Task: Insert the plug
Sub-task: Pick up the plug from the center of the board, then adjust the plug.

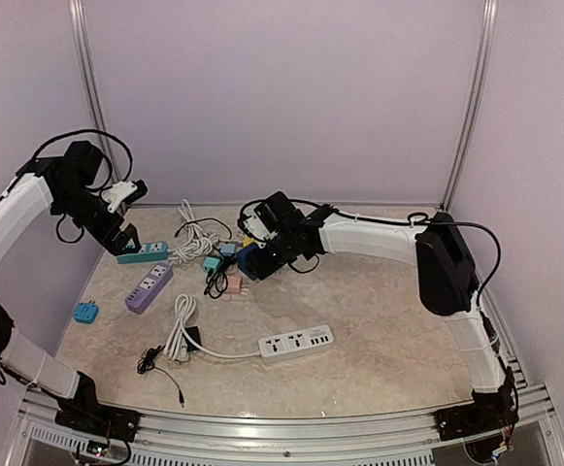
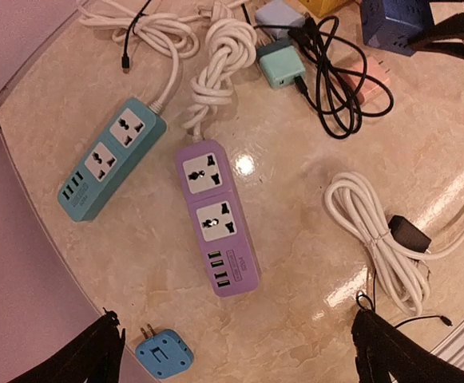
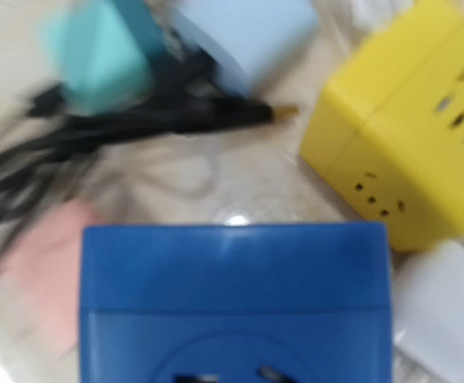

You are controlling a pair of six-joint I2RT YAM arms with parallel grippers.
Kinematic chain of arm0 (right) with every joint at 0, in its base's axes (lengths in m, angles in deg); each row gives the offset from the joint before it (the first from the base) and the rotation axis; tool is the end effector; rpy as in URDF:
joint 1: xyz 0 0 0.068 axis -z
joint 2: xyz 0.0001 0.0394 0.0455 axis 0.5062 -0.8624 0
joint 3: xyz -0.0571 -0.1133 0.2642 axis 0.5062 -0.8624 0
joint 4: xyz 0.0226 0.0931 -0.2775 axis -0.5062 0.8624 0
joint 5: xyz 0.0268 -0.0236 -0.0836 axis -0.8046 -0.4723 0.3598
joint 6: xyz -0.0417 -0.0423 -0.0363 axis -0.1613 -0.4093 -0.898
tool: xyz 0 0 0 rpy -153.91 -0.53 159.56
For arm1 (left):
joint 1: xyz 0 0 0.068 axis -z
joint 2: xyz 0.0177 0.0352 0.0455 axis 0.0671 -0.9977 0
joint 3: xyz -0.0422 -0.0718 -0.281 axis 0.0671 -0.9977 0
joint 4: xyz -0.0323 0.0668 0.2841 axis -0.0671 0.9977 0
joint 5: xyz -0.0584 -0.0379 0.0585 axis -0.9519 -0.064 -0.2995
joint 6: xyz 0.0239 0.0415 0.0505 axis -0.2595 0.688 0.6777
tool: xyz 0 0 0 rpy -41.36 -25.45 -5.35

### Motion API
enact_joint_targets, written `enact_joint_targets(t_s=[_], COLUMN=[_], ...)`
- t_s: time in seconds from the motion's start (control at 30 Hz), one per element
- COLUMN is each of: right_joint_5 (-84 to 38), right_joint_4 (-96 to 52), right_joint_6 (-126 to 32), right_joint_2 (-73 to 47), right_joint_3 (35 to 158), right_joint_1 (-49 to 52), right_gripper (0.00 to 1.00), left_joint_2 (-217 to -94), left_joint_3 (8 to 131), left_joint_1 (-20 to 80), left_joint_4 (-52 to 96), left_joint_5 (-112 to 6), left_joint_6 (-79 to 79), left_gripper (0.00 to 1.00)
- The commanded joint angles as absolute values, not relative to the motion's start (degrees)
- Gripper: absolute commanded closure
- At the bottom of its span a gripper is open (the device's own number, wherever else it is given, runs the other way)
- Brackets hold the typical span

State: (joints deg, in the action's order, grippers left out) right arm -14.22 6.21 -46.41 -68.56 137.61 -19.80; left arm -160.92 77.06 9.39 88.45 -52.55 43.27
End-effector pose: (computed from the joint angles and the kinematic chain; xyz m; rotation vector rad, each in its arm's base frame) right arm 0.3831 0.4578 0.1749 -0.8881 2.2916 0.4221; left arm 0.3050 -0.0373 0.3346 0.8924 2.5319 -0.0441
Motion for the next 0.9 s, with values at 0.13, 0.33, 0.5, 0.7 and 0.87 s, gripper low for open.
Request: enact_joint_targets(t_s=[0.13, 0.33, 0.5, 0.7, 0.87], right_joint_5=[-28.18, -46.51, -50.87, -55.42, -57.74], right_joint_4=[-15.03, -26.99, -24.99, -22.99, -23.86], right_joint_6=[-50.96, -48.93, -50.16, -51.25, -51.14], right_joint_2=[-37.93, -24.33, -20.39, -18.94, -19.37], right_joint_3=[116.87, 104.74, 104.99, 106.04, 107.01], right_joint_1=[-22.24, -22.91, -26.04, -29.1, -29.44], right_gripper=[1.0, 1.0, 1.0, 1.0, 1.0], left_joint_2=[-160.6, -160.02, -160.55, -159.43, -161.52], left_joint_3=[99.56, 107.66, 115.07, 120.4, 119.78], left_joint_1=[15.65, 37.63, 52.26, 54.97, 55.54], left_joint_4=[101.73, 104.17, 106.55, 105.48, 104.97], left_joint_5=[-61.05, -53.22, -52.08, -63.54, -62.95], left_joint_6=[46.48, 47.94, 48.86, 49.3, 46.66], left_gripper=[0.03, 0.01, 0.01, 0.02, 0.02])
